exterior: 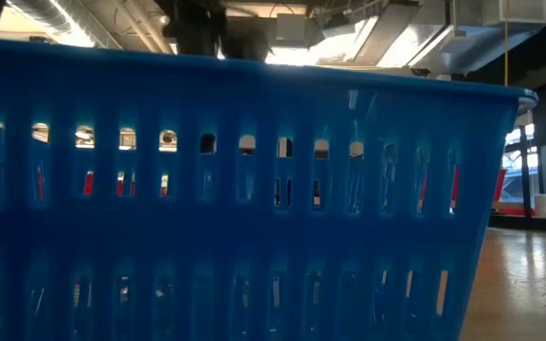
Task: Stack baskets on shelf by color
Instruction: Stack the top blue bin on top of the other blue bin on the shelf
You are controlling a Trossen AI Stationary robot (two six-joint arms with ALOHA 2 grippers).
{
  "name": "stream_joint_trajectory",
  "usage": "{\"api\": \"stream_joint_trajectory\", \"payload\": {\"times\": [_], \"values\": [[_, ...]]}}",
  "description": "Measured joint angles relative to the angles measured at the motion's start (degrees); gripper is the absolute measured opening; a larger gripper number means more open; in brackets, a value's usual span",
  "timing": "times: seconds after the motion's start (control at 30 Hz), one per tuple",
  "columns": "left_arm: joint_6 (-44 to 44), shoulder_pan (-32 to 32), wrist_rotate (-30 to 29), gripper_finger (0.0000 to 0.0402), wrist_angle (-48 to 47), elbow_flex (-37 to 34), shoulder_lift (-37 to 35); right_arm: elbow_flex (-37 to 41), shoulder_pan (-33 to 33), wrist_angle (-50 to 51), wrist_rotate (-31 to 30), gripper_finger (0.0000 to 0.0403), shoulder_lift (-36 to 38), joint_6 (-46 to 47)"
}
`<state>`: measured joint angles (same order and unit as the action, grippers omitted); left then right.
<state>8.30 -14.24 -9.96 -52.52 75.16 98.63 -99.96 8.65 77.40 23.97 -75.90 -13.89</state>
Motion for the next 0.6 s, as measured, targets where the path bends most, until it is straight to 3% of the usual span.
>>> {"api": "stream_joint_trajectory", "payload": {"times": [0.3, 0.47, 0.6], "values": [[-7.61, 8.32, -12.47, 0.0001, -2.48, 0.21, -12.64, 0.00, 0.01, 0.09, -3.73, 0.0062, 0.00, -0.04], [-7.50, 15.27, -25.87, 0.0000, -2.52, 2.12, -13.83, 0.00, 0.02, -1.33, -9.27, 0.0062, -0.20, 2.18], [-4.91, 19.24, -32.64, 0.0000, -1.51, 2.86, -13.53, 0.00, 0.02, -4.30, -16.72, 0.0062, -1.04, 3.06]]}}
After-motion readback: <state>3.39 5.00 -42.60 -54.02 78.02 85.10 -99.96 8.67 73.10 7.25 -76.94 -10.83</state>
